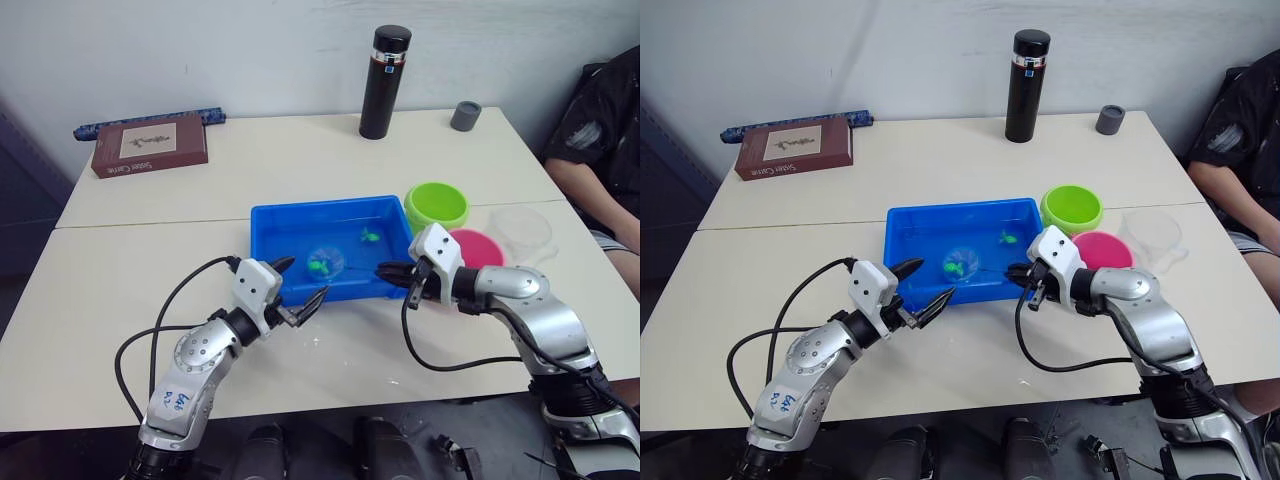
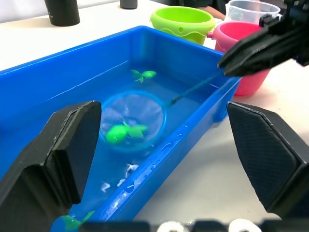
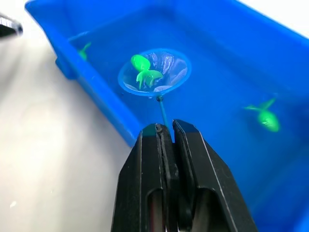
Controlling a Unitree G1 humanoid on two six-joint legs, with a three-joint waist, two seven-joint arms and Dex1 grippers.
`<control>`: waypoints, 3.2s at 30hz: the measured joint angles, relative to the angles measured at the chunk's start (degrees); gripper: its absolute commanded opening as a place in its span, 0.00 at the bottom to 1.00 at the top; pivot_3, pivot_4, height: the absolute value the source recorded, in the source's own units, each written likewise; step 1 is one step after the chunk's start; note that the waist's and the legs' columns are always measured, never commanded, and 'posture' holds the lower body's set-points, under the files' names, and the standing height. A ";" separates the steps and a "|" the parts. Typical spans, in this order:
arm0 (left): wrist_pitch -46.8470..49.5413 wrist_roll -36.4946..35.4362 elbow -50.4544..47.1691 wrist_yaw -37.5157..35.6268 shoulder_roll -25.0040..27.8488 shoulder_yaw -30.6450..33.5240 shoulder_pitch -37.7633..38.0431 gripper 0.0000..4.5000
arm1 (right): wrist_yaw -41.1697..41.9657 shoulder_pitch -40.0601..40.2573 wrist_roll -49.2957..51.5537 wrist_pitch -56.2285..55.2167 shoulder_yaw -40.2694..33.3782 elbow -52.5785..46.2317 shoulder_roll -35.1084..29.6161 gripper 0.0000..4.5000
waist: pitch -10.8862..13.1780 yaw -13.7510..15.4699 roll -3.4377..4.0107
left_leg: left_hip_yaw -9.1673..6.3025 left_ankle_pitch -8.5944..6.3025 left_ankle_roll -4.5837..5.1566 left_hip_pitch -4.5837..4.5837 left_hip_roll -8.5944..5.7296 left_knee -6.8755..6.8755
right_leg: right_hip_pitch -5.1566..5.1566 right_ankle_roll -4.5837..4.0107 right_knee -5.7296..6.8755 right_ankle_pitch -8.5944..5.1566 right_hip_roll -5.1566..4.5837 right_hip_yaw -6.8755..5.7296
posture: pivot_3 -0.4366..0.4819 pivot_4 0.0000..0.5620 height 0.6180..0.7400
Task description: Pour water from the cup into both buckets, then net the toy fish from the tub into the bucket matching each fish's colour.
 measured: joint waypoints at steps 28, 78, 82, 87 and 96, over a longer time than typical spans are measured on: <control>0.20 -0.06 2.73 -2.47 1.78 0.99 -3.33 0.99 | -10.70 -4.76 6.20 10.54 -16.21 -2.19 -8.38 0.00 | 0.00 0.00 0.00 | 0.15 0.00 0.00 -0.06 -0.02 -0.02 | -0.03 -0.02 -0.07 -0.01 0.02 -0.02 | 0.48 0.27 1.00; -0.57 -0.04 4.42 -3.68 1.49 0.66 -4.54 0.99 | -37.97 -3.13 -49.02 -65.67 -1.96 31.78 -26.21 0.00 | 0.00 -0.24 0.00 | 0.36 0.05 -0.08 0.05 -0.03 0.00 | -0.02 0.02 -0.05 0.01 0.07 0.14 | 0.48 0.27 1.00; -0.57 -0.03 4.42 -3.65 1.47 0.65 -4.52 0.99 | -35.94 -4.13 -45.55 -62.69 -2.84 31.33 -24.92 0.00 | 0.00 -0.29 0.00 | 0.35 0.05 -0.09 0.07 0.00 0.01 | 0.01 0.02 -0.04 0.01 0.09 0.13 | 0.48 0.27 1.00; -0.56 -0.03 4.40 -3.65 1.46 0.64 -4.49 0.99 | -23.60 -4.75 -26.71 -44.11 -7.08 22.03 -16.31 0.00 | 0.00 -0.63 0.00 | 0.31 0.06 -0.08 0.08 0.03 0.01 | 0.02 0.05 0.04 0.03 0.10 0.12 | 0.48 0.27 1.00; -0.56 -0.03 4.37 -3.53 1.39 0.61 -4.44 0.99 | -14.96 -3.87 7.83 9.53 -10.81 -10.56 -5.93 0.00 | 0.00 0.19 0.00 | -0.25 0.01 -0.01 -0.01 0.03 0.02 | 0.02 0.03 0.02 0.02 -0.08 0.04 | 0.48 0.27 1.00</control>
